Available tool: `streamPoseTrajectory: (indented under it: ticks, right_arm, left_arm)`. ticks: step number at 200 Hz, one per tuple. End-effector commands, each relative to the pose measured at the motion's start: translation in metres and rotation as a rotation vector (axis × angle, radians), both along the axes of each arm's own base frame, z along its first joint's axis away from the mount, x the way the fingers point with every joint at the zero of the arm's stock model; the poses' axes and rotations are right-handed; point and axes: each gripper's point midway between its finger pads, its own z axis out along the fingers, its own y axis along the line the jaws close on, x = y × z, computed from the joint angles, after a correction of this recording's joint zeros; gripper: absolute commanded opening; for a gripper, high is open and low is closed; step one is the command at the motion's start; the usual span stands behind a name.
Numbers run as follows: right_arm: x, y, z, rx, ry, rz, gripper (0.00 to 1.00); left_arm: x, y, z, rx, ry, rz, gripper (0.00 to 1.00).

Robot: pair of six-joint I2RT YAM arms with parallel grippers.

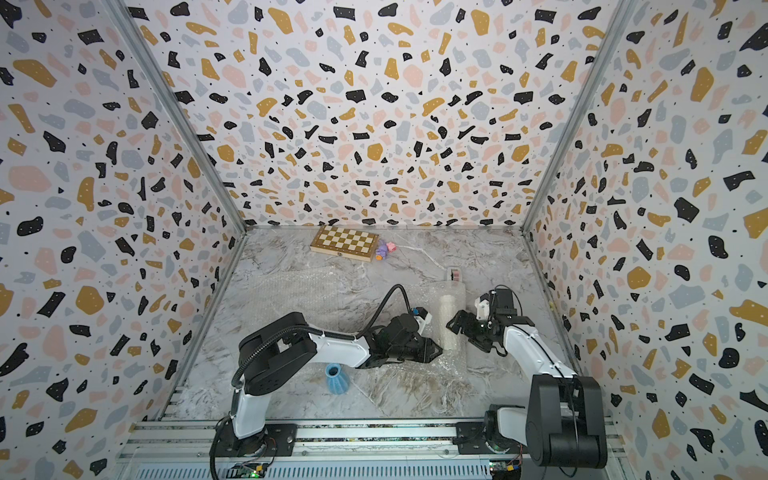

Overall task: Wrap vases in bubble wrap
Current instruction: Wrap the vase in bubble wrap.

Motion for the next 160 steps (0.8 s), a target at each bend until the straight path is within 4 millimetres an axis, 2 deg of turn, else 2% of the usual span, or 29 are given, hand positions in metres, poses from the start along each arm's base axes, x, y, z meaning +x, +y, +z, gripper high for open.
streamPoseTrajectory:
  ticks: [1,32,67,81,104,135,160]
  right_arm:
    - [0.016,0.015,0.02,0.134,-0.138,0.07,0.88]
    - [0.015,0.016,0.014,0.116,-0.157,0.09,0.83]
    - [0.014,0.015,-0.002,0.101,-0.119,0.098,0.78]
    - [0.013,0.012,-0.009,0.071,-0.1,0.091,0.72]
    - [0.012,0.011,-0.016,0.02,-0.085,0.099,0.71]
    - [0.013,0.01,-0.022,-0.036,-0.074,0.104,0.65]
    - [0.013,0.006,-0.023,-0.104,-0.062,0.097,0.61]
  left_arm:
    - [-0.001,0.007,-0.015,0.047,0.014,0.018,0.32]
    - [0.001,0.008,-0.013,0.05,-0.005,0.018,0.33]
    - [0.001,0.005,-0.011,0.041,-0.004,0.007,0.33]
    - [0.001,0.002,-0.008,0.041,-0.006,-0.001,0.33]
    - [0.002,0.003,-0.004,0.033,-0.013,0.002,0.33]
    - [0.005,0.003,0.012,0.004,-0.012,-0.005,0.34]
    - [0.018,0.016,0.031,-0.031,-0.011,0.036,0.35]
